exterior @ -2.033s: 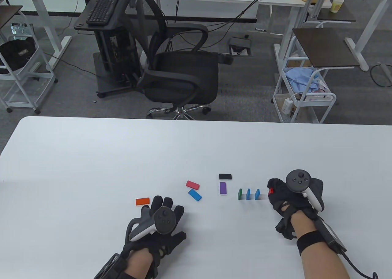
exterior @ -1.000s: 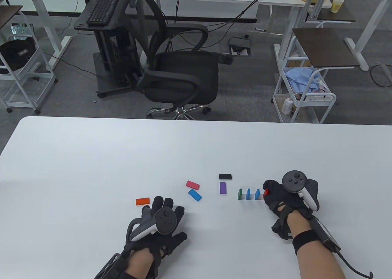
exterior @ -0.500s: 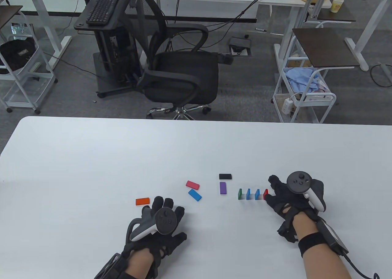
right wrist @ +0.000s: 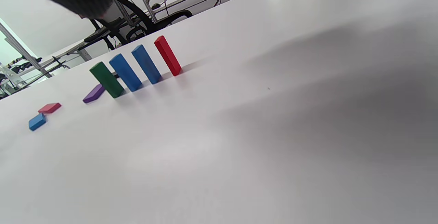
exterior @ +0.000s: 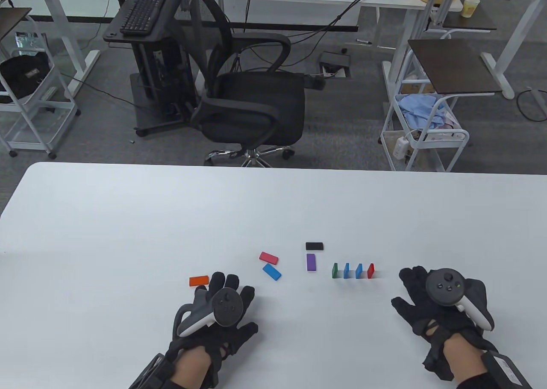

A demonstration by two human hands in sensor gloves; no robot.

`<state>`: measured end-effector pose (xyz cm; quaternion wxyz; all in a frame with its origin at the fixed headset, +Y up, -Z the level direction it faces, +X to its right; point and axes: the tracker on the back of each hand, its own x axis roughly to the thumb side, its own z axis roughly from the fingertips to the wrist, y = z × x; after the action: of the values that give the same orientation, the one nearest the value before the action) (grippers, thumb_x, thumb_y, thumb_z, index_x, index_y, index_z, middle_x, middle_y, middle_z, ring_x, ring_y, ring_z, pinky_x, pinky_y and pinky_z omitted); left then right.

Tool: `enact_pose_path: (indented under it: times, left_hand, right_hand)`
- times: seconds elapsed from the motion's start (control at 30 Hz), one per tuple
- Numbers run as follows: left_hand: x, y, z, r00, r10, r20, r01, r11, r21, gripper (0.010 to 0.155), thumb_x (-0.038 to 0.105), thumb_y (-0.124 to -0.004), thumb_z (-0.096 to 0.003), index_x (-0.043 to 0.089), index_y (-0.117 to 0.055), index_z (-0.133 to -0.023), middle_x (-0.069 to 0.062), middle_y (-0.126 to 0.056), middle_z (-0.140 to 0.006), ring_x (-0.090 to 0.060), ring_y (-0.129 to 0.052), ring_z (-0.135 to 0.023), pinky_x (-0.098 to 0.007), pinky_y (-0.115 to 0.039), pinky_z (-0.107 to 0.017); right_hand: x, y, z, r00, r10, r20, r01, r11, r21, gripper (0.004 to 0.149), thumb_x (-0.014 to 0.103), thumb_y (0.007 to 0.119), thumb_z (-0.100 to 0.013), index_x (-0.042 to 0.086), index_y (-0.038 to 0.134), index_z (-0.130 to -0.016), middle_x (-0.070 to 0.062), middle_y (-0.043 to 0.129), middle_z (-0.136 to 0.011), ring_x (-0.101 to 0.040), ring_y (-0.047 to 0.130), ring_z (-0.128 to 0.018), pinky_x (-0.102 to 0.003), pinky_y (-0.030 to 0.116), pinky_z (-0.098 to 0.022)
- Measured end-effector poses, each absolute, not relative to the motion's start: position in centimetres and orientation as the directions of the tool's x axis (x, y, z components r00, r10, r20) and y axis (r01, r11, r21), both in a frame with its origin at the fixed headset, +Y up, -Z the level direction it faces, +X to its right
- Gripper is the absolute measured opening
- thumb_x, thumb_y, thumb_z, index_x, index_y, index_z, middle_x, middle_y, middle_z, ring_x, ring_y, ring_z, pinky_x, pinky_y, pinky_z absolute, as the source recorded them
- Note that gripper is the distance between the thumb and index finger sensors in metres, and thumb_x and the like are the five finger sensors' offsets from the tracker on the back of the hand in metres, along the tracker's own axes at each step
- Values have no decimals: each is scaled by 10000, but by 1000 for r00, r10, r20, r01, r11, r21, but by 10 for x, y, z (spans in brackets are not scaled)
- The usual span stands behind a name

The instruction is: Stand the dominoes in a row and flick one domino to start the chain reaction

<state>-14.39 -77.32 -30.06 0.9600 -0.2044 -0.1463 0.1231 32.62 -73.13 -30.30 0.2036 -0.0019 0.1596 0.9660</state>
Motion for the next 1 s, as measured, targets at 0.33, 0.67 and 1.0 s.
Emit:
enact_pose_path:
  times: [0.33, 0.67, 1.0]
  left_hand:
    - [-143, -775, -300, 928, 293, 230, -174, 888, -426, 800, 639, -573, -442, 346, -168, -1067, -40, 118, -1106, -334, 197, -984, -671, 21, -666]
    - [-145, -776, -301, 936, 284, 207, -176, 888, -425, 798, 631, -583, -446, 344, -171, -1066, -45, 115, -1107, -333, 194, -986, -670, 22, -667]
    - [-155, -772, -303, 929, 335, 156, -240, 869, -433, 791, 592, -632, -454, 326, -207, -1065, -75, 78, -1114, -354, 166, -992, -673, 3, -670]
  right_hand:
    - [341, -757, -252, -926, 374, -39, -366, -872, 324, 709, 570, 660, -497, 320, 262, -1027, -75, 129, -1145, -418, -13, -1000, -645, 15, -691]
    - [347, -771, -248, -927, 375, -22, -355, -856, 377, 701, 554, 663, -508, 313, 265, -1033, -97, 131, -1146, -425, -37, -989, -645, 5, -688]
    - [337, -760, -245, -927, 374, 37, -341, -877, 338, 697, 553, 665, -513, 311, 274, -1036, -106, 137, -1148, -430, -34, -989, -646, 11, -690]
